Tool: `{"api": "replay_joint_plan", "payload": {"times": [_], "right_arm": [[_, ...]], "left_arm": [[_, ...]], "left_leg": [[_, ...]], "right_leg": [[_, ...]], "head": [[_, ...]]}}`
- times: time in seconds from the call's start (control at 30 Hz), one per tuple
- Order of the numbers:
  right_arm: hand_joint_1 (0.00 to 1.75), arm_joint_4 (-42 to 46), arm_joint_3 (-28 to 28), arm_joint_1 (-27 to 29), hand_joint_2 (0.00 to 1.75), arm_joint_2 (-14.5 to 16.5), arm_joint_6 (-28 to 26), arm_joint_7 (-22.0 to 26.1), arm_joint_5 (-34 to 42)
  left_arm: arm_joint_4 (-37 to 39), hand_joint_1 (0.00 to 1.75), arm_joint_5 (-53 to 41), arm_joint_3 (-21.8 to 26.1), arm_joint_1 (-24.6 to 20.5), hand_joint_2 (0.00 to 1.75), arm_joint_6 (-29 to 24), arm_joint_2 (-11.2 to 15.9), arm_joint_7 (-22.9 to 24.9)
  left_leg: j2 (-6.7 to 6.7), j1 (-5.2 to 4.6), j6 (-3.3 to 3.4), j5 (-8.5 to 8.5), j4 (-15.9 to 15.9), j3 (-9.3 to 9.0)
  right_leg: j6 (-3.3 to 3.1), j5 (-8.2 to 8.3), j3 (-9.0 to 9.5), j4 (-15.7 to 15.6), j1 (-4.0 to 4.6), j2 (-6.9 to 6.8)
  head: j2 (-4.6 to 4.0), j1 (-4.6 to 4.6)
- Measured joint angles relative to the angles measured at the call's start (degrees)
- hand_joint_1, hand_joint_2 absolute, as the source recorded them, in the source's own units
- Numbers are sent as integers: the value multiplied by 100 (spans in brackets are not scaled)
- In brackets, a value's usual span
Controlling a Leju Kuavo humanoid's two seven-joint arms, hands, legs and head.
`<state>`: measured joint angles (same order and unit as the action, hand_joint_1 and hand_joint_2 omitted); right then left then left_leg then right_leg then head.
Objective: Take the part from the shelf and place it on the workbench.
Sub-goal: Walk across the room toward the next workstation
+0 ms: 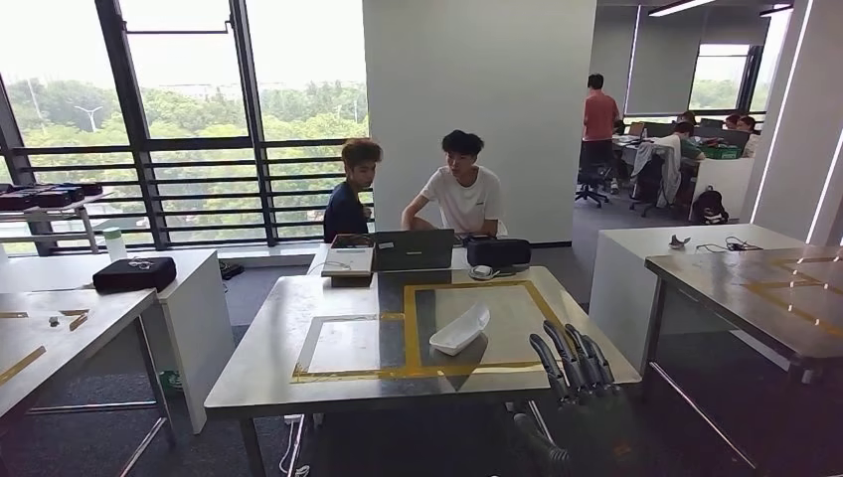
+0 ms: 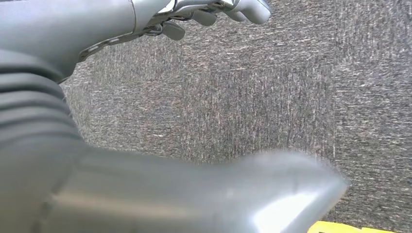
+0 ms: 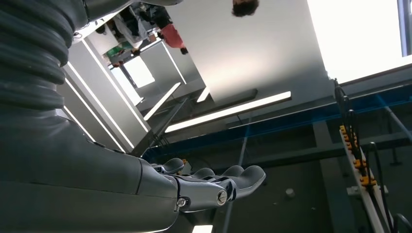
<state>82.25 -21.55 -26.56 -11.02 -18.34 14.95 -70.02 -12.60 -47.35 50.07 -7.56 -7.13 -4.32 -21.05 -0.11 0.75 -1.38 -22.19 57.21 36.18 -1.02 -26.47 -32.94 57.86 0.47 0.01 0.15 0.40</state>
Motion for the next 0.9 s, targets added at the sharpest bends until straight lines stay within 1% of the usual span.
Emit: {"api": "replay_joint_plan", "payload": {"times": [0.07,0.2,0.6,0.9], "right_arm": [[0,-7,0,1,175,0,-1,-24,-25],[0,-23,4,0,175,2,0,-37,-59],[0,-81,13,-11,175,39,11,-37,-64],[0,-121,19,-30,175,62,102,-25,52]], "left_arm": [[1,0,-6,0,-1,175,-7,-2,10],[1,0,-15,0,-13,175,-19,-3,37],[-1,0,-2,7,-28,175,-26,-1,57],[-2,0,5,8,-24,175,-22,4,55]], "left_leg": [[0,4,-14,10,-1,6],[0,4,-19,12,0,14],[-1,1,-11,15,19,56],[0,0,-7,20,23,60]], "right_leg": [[0,2,-7,3,3,0],[0,2,-11,4,4,0],[30,21,-38,4,-2,-1],[35,28,-40,4,-4,-1]], "head": [[0,-1],[0,0],[0,-1],[0,0]]}}
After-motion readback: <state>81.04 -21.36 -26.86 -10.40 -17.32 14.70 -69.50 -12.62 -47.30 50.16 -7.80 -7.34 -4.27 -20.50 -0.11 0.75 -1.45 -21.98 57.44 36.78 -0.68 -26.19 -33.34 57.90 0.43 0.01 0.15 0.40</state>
